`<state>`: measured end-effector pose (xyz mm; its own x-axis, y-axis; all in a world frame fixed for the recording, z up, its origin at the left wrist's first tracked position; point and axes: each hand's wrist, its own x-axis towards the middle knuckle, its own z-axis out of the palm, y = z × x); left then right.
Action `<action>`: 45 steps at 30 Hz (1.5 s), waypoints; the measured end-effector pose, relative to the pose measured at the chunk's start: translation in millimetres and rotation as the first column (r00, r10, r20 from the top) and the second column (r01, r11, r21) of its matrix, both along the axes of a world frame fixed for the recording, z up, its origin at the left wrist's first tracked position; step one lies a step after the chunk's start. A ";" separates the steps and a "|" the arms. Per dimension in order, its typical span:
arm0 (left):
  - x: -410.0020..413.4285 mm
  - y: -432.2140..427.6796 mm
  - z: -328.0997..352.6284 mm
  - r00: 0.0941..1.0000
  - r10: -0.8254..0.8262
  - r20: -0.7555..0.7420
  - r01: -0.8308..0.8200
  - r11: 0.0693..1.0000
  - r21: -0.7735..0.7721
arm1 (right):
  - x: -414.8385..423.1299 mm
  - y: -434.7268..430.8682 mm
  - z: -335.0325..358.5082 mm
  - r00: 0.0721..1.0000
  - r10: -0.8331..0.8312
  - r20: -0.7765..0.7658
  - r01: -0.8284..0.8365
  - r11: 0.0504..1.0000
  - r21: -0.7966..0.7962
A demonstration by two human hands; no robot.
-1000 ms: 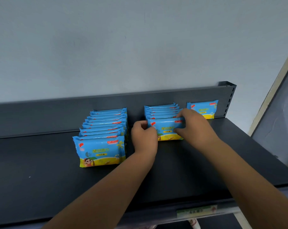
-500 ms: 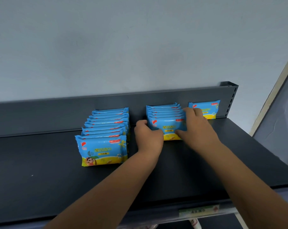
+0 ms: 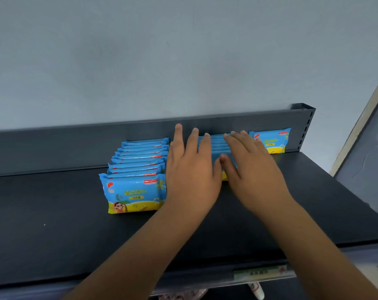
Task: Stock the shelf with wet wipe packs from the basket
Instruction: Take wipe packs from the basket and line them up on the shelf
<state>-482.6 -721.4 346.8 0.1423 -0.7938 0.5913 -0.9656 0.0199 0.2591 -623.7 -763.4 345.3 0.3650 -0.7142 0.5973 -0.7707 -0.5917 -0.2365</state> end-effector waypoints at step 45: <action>443.8 626.4 -210.7 0.110 0.990 -0.085 -0.855 0.138 0.500 | 595.3 498.2 -191.6 0.101 0.992 -0.069 -0.821 0.123 0.558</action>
<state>-38.8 -95.1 136.1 0.9941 0.0419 0.1000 0.0083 -0.9490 0.3152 -28.4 -265.2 153.7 0.9590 0.2747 0.0702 0.2745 -0.8376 -0.4724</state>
